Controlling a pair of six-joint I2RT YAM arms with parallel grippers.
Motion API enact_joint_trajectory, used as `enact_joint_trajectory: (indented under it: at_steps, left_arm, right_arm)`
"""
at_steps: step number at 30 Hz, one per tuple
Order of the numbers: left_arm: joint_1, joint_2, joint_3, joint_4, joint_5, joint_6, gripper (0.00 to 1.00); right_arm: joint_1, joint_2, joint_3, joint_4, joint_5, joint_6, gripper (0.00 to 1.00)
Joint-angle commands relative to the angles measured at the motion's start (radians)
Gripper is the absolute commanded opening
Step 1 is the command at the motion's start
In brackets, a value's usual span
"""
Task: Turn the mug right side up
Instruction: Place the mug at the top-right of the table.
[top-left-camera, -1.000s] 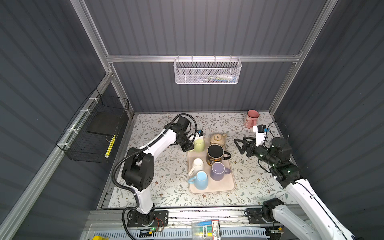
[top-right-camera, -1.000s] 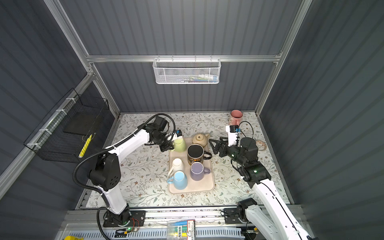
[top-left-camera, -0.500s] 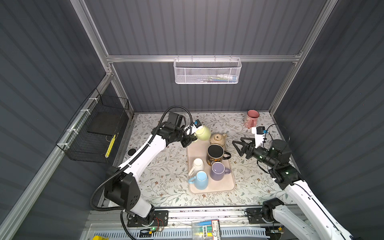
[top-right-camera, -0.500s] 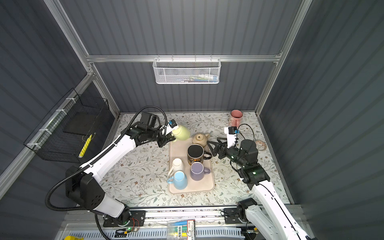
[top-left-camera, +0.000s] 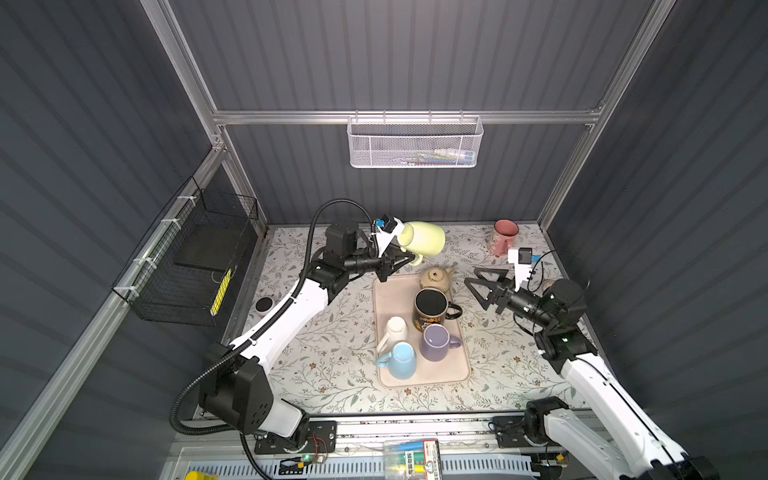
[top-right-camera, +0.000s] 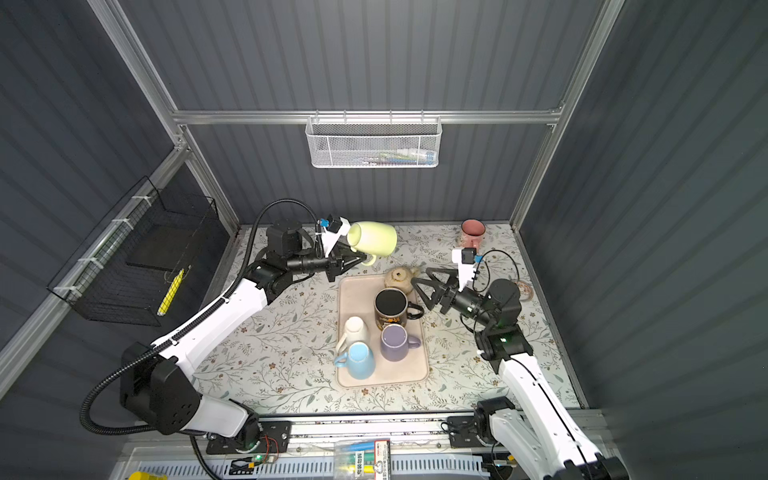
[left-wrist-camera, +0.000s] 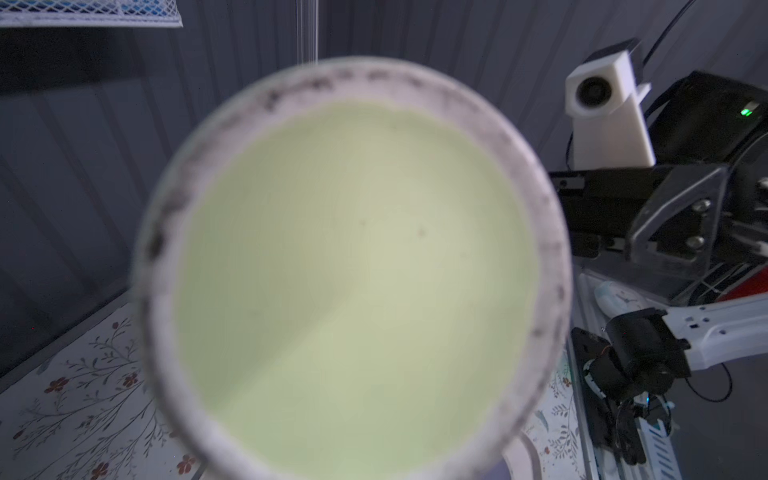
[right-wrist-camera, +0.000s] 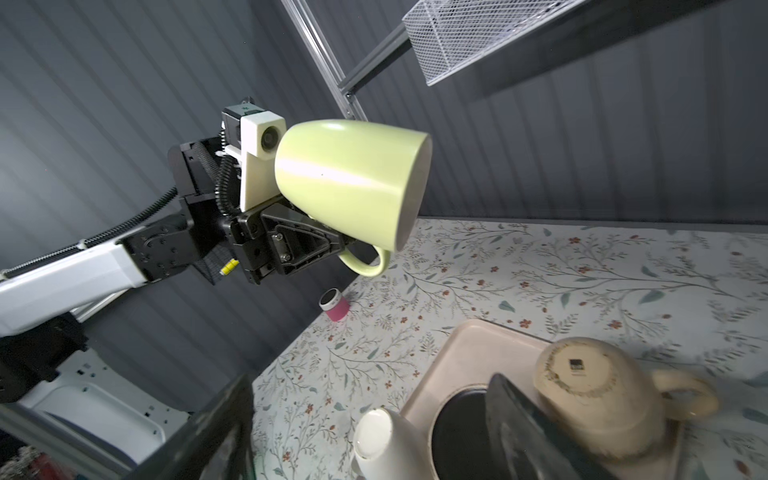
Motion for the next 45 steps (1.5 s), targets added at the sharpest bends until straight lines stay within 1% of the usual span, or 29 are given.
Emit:
enact_joint_trajectory:
  at_steps: [1, 3, 7, 10, 17, 20, 22, 26, 29, 35, 38, 45]
  left_arm:
    - [-0.007, -0.055, -0.007, 0.348, 0.109, -0.188, 0.0]
    - [-0.01, -0.051, -0.009, 0.421, 0.122, -0.238, 0.0]
    - [-0.028, -0.039, 0.015, 0.462, 0.133, -0.251, 0.0]
    - [-0.034, -0.026, 0.025, 0.532, 0.147, -0.288, 0.0]
    - [-0.049, 0.038, 0.036, 0.758, 0.16, -0.433, 0.0]
    - [-0.061, 0.072, 0.028, 0.88, 0.153, -0.506, 0.0]
    - [-0.065, 0.095, 0.03, 0.918, 0.143, -0.531, 0.0]
    - [-0.068, 0.136, 0.037, 0.944, 0.11, -0.538, 0.0]
    - [-0.072, 0.181, 0.05, 1.031, 0.109, -0.597, 0.0]
    - [-0.08, 0.246, 0.081, 1.143, 0.101, -0.684, 0.0]
    - [-0.085, 0.27, 0.095, 1.183, 0.102, -0.723, 0.0]
    - [-0.093, 0.308, 0.086, 1.257, 0.092, -0.778, 0.0]
  right_arm:
    - [-0.003, 0.054, -0.001, 0.253, -0.116, 0.124, 0.87]
    - [-0.002, 0.102, 0.016, 0.33, -0.14, 0.168, 0.86]
    - [-0.001, 0.199, 0.054, 0.459, -0.169, 0.243, 0.85]
    - [-0.001, 0.291, 0.09, 0.568, -0.186, 0.305, 0.85]
    - [0.006, 0.49, 0.215, 0.867, -0.225, 0.507, 0.83]
    - [0.015, 0.549, 0.264, 0.948, -0.22, 0.564, 0.82]
    - [0.023, 0.574, 0.288, 0.991, -0.217, 0.588, 0.81]
    - [0.044, 0.59, 0.328, 0.99, -0.221, 0.585, 0.76]
    - [0.054, 0.597, 0.346, 0.967, -0.222, 0.562, 0.73]
    - [0.066, 0.641, 0.395, 1.001, -0.227, 0.592, 0.65]
    - [0.068, 0.66, 0.405, 1.023, -0.219, 0.608, 0.59]
    - [0.077, 0.675, 0.413, 1.023, -0.205, 0.593, 0.4]
